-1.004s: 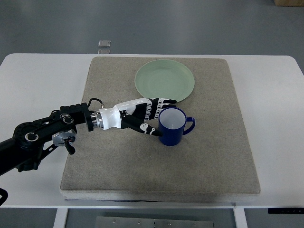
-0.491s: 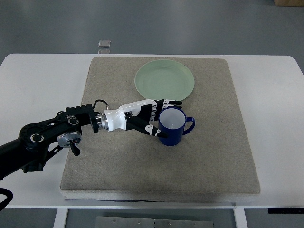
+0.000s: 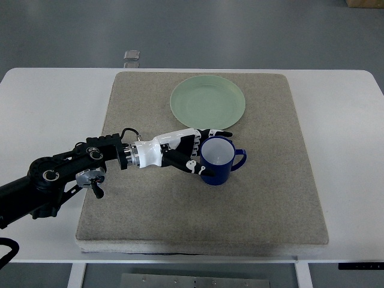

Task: Place cup left of plate with left hand
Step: 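Lift the blue mug and carry it past the plate's side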

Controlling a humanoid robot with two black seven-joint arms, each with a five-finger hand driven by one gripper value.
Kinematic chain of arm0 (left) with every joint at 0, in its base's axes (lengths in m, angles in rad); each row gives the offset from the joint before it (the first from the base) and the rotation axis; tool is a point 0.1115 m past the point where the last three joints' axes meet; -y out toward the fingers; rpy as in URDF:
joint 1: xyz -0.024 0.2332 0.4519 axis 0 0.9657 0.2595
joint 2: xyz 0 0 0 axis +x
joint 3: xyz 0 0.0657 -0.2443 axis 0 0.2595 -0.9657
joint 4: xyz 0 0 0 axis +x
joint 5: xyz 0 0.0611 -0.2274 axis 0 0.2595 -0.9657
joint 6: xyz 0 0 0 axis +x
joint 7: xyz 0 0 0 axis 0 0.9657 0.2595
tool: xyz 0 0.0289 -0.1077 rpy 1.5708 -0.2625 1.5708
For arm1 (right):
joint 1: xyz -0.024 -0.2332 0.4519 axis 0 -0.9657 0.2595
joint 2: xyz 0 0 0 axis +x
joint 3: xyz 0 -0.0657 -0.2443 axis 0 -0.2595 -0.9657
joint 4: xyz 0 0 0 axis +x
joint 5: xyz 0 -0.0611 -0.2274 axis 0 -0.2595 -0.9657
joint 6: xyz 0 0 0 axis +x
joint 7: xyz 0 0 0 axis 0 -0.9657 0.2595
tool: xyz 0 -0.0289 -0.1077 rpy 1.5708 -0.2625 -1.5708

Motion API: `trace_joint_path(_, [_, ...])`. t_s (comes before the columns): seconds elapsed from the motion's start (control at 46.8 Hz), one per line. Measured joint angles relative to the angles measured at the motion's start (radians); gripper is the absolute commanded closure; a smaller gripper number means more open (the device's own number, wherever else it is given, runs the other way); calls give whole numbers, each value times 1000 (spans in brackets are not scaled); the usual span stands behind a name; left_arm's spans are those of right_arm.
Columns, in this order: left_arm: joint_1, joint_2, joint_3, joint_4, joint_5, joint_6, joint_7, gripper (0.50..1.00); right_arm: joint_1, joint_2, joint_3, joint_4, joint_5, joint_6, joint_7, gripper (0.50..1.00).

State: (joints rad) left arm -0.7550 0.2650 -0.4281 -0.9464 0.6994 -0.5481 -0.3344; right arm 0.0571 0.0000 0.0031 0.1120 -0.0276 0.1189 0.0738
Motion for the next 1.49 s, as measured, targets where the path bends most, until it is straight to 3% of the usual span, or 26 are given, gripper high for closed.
trace_joint_path(0.043, [-2, 0, 0, 0, 0, 2, 0, 773, 0, 0, 0, 0, 0, 0, 0, 566])
trace_joint_path(0.085, [-4, 0, 0, 0, 0, 3, 0, 797, 0, 0, 0, 0, 0, 0, 0, 566])
trace_joint_path(0.555, [-11, 0, -1, 3, 0, 6, 0, 797, 0, 0, 0, 0, 0, 0, 0, 566])
trace_joint_path(0.811, [-57, 4, -43, 1, -17, 72, -2, 797, 0, 0, 0, 0, 0, 0, 0, 566])
trace_joint_path(0.961, [-61, 16, -131, 3, -20, 167, -2, 797, 0, 0, 0, 0, 0, 0, 0, 566])
trace_joint_path(1.26, [-53, 54, -213, 39, -23, 457, -2, 797, 0, 0, 0, 0, 0, 0, 0, 566])
trace_joint_path(1.495, [-51, 74, -259, 103, -22, 586, -6, 791, 0, 0, 0, 0, 0, 0, 0, 566])
